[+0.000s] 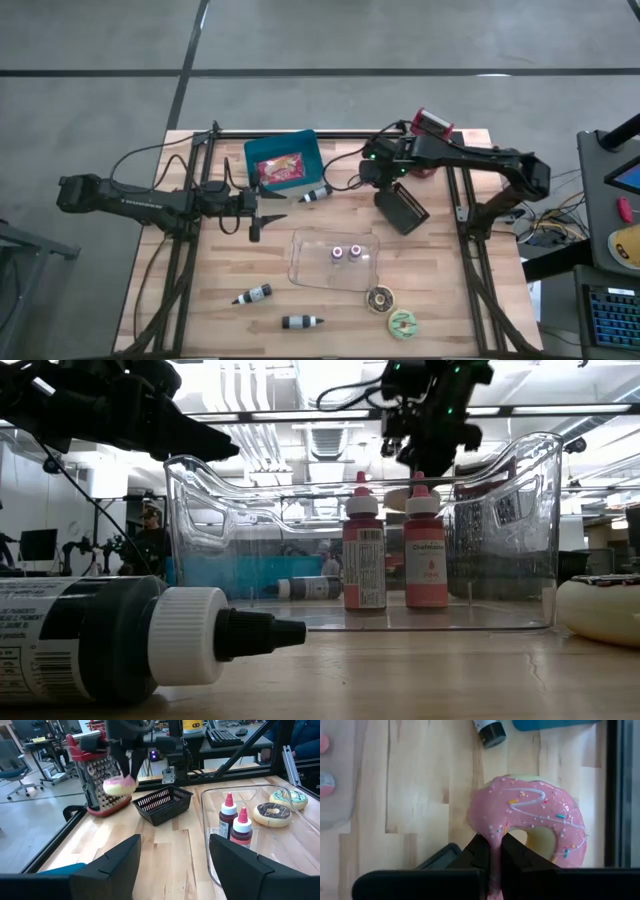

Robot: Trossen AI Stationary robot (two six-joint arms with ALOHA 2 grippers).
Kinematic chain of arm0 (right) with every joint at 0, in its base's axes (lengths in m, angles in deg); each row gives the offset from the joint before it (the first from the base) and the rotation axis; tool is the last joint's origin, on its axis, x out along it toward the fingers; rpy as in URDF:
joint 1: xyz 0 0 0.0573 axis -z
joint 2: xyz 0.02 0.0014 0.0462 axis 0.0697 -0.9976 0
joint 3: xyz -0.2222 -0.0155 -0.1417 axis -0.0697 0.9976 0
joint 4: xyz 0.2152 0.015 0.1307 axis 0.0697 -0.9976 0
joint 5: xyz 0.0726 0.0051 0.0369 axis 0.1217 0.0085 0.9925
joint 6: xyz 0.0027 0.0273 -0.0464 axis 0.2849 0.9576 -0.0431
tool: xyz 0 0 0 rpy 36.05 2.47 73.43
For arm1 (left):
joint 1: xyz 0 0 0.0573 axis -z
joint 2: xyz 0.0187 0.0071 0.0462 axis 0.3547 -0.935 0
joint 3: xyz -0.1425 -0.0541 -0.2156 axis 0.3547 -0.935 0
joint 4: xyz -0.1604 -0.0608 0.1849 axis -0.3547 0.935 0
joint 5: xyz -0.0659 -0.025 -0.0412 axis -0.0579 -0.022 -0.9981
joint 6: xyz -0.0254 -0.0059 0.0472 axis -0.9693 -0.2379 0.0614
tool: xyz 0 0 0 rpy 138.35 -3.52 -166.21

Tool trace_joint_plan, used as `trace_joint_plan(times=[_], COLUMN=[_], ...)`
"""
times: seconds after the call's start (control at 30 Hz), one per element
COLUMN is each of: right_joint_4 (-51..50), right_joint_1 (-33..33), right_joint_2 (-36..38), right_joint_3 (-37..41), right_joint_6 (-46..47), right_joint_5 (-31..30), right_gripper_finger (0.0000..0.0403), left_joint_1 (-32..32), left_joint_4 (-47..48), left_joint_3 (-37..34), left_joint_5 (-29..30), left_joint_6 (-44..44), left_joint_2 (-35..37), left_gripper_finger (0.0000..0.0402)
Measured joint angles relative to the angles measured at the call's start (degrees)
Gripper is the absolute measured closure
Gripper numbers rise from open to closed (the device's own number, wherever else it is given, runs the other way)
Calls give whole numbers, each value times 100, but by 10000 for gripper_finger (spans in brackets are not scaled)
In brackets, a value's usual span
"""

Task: Pick & Place Food Item
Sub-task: Put the pink donut into the black bin

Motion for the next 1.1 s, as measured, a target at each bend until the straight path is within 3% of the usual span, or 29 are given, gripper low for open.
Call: trace_joint_plan(times=[0.27, 0.63, 0.83, 1.1], right_joint_4=[-292, -427, -1028, -997], right_joint_1=[-126, -144, -142, -143], right_joint_2=[378, 308, 310, 359], right_joint_3=[2, 46, 87, 810], right_joint_6=[239, 366, 757, 1162], right_joint_5=[-277, -274, -273, -248], right_gripper_finger=[392, 392, 392, 392], left_joint_1=[0, 0, 0, 0], left_joint_4=[0, 0, 0, -1], left_joint_3=[0, 0, 0, 0], left_joint_5=[-1, -2, -2, -1], left_joint_6=[-19, -18, -17, -16], left_joint_2=[1, 0, 1, 0], left_gripper_finger=[163, 163, 163, 163])
